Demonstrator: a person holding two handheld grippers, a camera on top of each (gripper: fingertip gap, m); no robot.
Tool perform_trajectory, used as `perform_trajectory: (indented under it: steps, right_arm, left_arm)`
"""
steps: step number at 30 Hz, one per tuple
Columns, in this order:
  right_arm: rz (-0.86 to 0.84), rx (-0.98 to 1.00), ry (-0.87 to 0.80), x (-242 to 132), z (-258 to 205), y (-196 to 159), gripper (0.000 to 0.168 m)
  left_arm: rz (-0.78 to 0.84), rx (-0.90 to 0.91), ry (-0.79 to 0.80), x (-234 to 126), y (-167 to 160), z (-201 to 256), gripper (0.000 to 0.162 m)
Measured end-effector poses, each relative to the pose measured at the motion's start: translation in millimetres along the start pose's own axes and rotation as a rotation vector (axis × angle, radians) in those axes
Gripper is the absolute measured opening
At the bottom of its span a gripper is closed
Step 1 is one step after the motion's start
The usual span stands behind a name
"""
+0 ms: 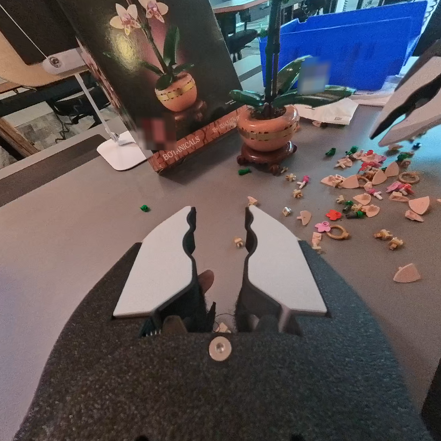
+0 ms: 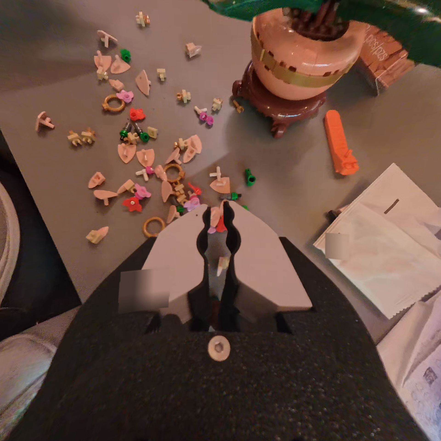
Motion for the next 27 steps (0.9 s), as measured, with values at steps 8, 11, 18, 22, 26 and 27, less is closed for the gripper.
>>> perform_trajectory:
  steps: [8, 11, 18, 22, 26, 27]
  right_arm:
    - [-0.098, -0.059, 0.173, 21.0, 31.2, 6.3, 0.022]
    - [-0.131, -0.043, 0.173, 25.9, 27.8, 3.6, 0.027]
    - [-0.121, -0.015, 0.118, 23.2, 24.4, 5.1, 0.029]
    - [-0.060, -0.024, 0.124, 16.5, 10.2, 21.7, 0.027]
    - [0.034, -0.090, 0.216, 22.5, -23.1, 40.2, 0.023]
    - [0.071, -0.102, 0.244, 26.6, -33.0, 46.6, 0.022]
  left_arm:
    - [-0.001, 0.062, 0.036, -2.7, 6.0, 2.6, 0.039]
    - [-0.027, 0.082, 0.061, -2.7, 1.3, 2.4, 0.039]
    - [-0.020, 0.069, 0.056, -2.0, 1.2, -1.9, 0.038]
    - [-0.005, 0.060, 0.018, -2.0, 1.8, 0.1, 0.039]
    - [0.017, 0.024, -0.073, -2.7, 0.9, 3.3, 0.038]
    - [0.023, 0.019, -0.086, -2.9, 1.0, 4.2, 0.038]
Point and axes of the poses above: each gripper's, where its closed fingertips meet, x out along the fingers, y out of its top, z = x × y across the jaws, the point moved 8 cm from there along -x, back along the fingers, and after that the axes turned 12 degrees about -x, right-handed, at the moved point
